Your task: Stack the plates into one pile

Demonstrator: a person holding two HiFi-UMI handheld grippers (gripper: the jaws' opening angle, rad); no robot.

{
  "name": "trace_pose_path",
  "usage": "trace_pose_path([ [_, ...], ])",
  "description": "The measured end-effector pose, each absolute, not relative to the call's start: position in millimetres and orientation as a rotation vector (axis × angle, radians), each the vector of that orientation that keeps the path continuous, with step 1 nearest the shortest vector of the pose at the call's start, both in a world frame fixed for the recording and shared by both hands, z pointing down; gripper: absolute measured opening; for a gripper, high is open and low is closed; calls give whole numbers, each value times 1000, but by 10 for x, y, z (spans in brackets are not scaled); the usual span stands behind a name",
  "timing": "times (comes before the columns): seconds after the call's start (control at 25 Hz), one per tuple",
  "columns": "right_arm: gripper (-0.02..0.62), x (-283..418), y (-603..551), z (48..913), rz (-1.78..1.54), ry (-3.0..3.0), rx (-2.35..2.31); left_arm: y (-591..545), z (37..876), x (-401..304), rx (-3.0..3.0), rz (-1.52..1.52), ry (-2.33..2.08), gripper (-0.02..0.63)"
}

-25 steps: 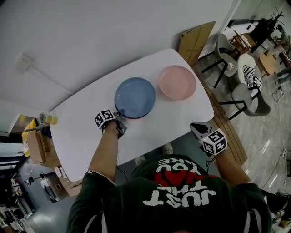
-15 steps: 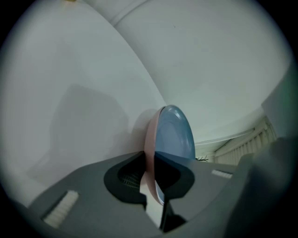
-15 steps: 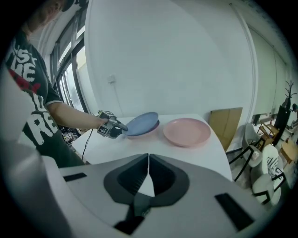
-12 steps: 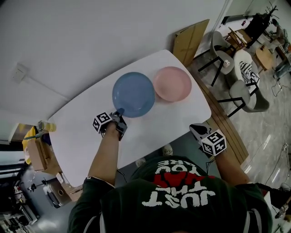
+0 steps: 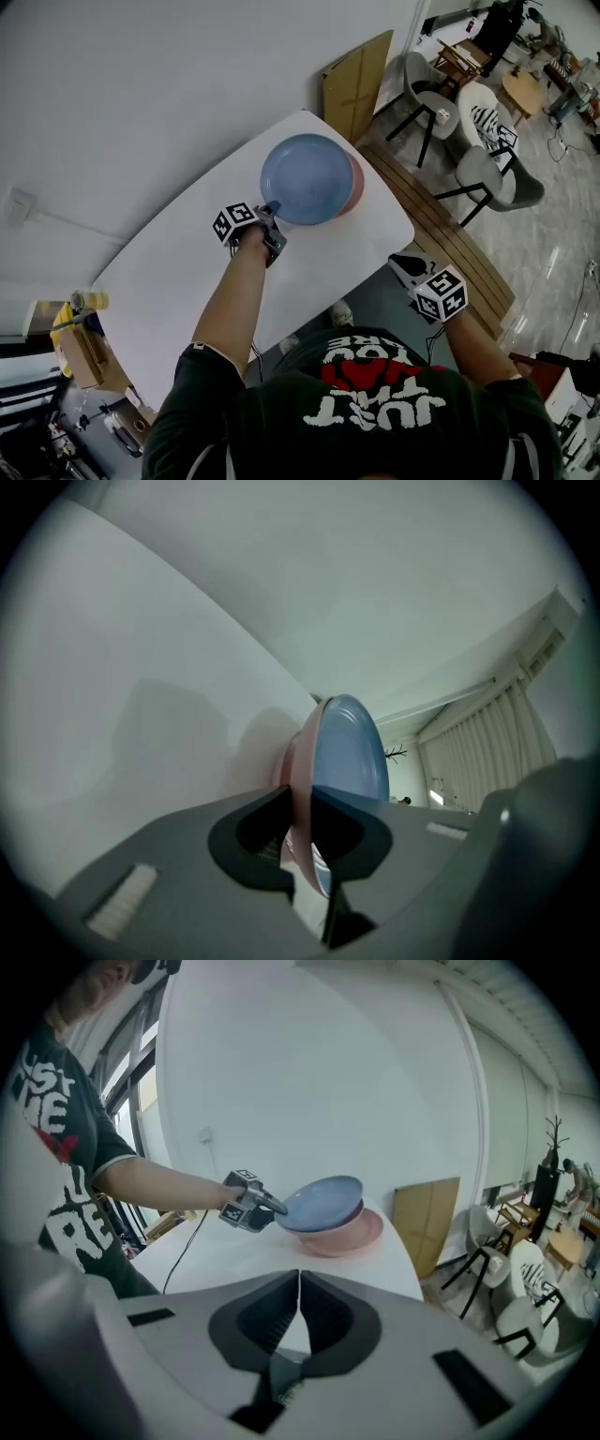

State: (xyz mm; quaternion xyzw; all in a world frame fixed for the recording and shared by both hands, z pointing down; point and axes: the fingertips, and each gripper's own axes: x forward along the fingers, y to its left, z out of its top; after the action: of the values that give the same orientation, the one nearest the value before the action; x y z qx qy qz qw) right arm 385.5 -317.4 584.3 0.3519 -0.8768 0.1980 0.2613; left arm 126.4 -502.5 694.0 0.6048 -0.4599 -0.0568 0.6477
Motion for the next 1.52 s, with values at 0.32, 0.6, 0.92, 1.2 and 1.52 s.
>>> trace_pose_path([
  [0.32,11,4428,-3084,5875,614,-2343,1035,-5300,7069,1878,1415,29,-1076,55],
  [0.6,11,4600,-3173,5992,648,-2378,988,-5131,6990,2052,1547,232,-1083,213],
  [0.92,11,4258,-3504,5756,550,-2492,874,-4541,6142,1717,1806,-55,-1086,212],
  [1.2,11,3614,-3634,5282,470,-2566,869,-3396,5489,1024,2107,-203,-1117,44],
  [1.52,11,3485,-3875,4941,429,-2639,766,-2619,5143,792,2153,-269,-1317,8],
])
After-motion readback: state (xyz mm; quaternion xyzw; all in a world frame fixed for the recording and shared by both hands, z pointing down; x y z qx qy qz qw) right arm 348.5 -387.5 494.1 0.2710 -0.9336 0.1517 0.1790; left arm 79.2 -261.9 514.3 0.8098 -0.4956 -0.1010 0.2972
